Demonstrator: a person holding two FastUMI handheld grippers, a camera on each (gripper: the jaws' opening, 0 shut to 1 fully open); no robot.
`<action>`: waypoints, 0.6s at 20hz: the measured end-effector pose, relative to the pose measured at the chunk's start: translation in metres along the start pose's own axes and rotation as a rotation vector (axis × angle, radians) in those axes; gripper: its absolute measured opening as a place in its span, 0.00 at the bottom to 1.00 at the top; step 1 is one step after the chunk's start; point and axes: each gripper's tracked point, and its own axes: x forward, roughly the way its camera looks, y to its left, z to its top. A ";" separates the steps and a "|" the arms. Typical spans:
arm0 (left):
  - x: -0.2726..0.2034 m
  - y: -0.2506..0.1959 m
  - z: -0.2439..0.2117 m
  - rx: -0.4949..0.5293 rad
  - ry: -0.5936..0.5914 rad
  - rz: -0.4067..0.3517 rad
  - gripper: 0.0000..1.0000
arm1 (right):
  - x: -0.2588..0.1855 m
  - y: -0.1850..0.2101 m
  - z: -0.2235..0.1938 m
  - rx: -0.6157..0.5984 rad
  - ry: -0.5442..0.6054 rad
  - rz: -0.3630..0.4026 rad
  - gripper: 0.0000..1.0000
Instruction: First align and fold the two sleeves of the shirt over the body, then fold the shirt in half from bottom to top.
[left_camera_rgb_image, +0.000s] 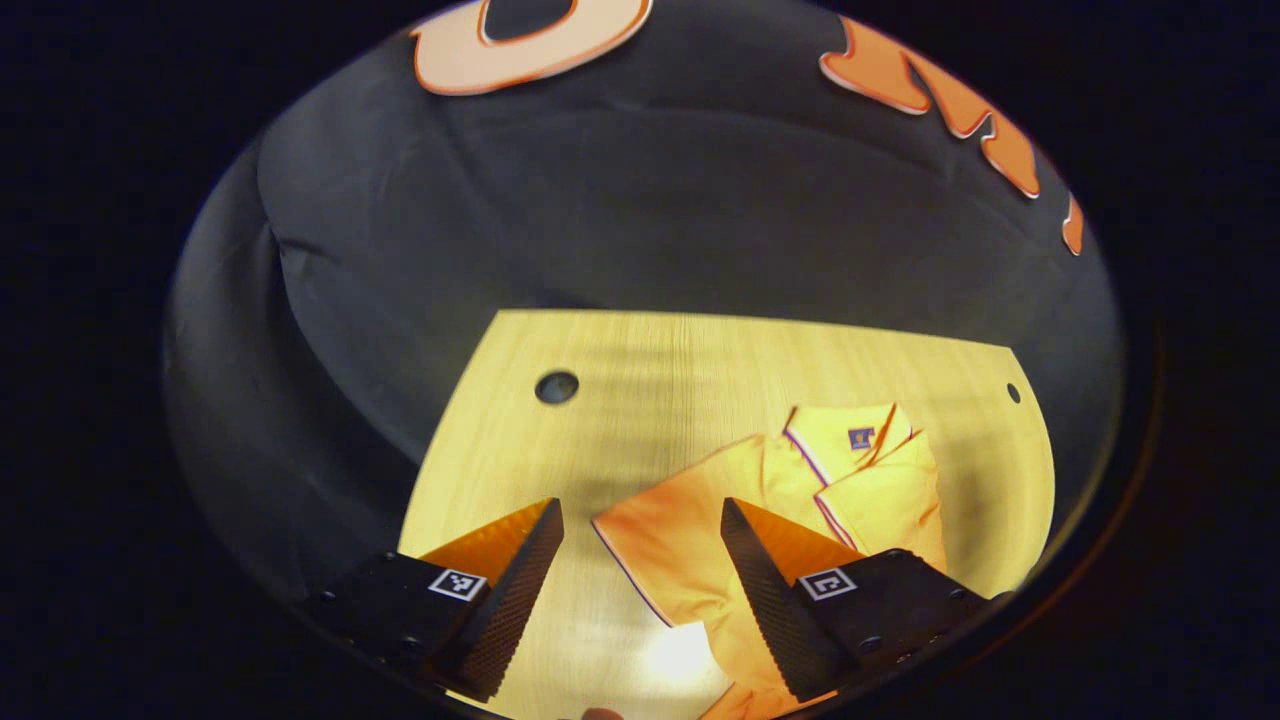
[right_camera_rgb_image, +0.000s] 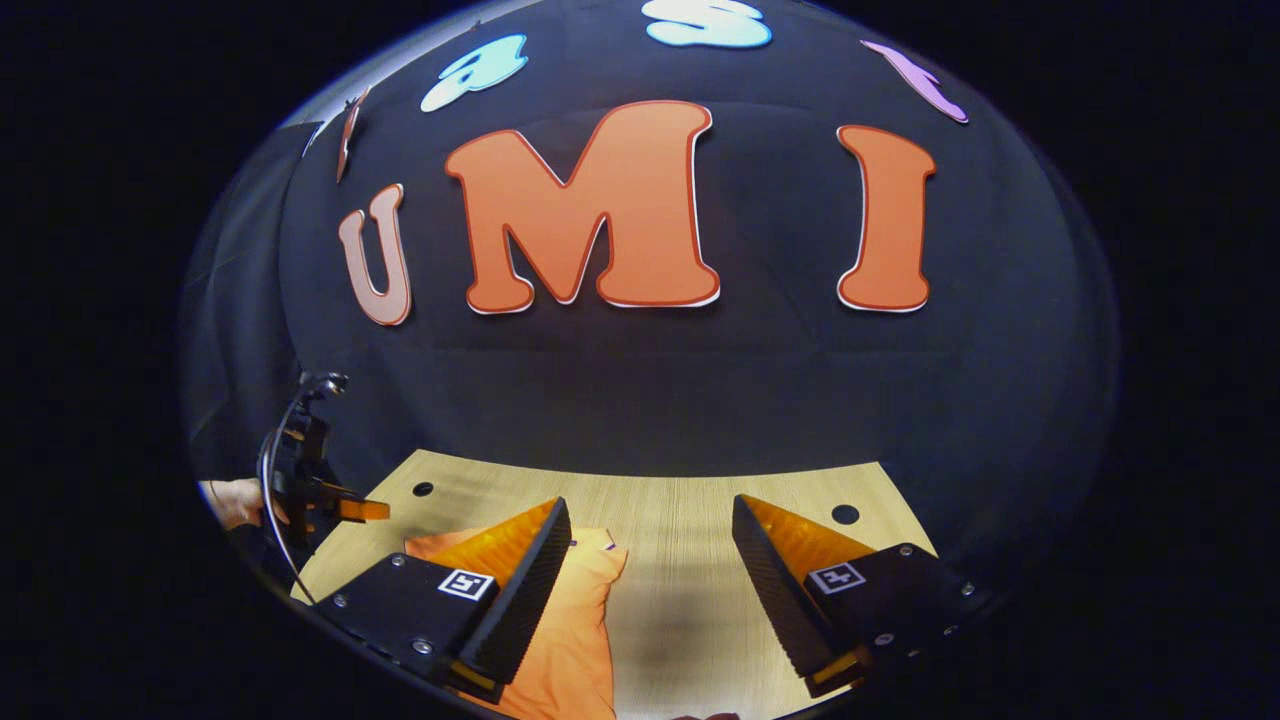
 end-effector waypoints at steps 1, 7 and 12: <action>0.013 0.001 -0.013 -0.029 0.053 0.006 0.98 | -0.004 -0.003 0.001 0.001 -0.006 0.006 0.98; 0.058 0.019 -0.076 -0.175 0.279 0.077 0.98 | -0.027 -0.028 -0.006 -0.023 -0.009 -0.005 0.98; 0.075 0.025 -0.092 -0.213 0.334 0.105 0.98 | -0.028 -0.050 -0.025 0.007 0.035 -0.020 0.99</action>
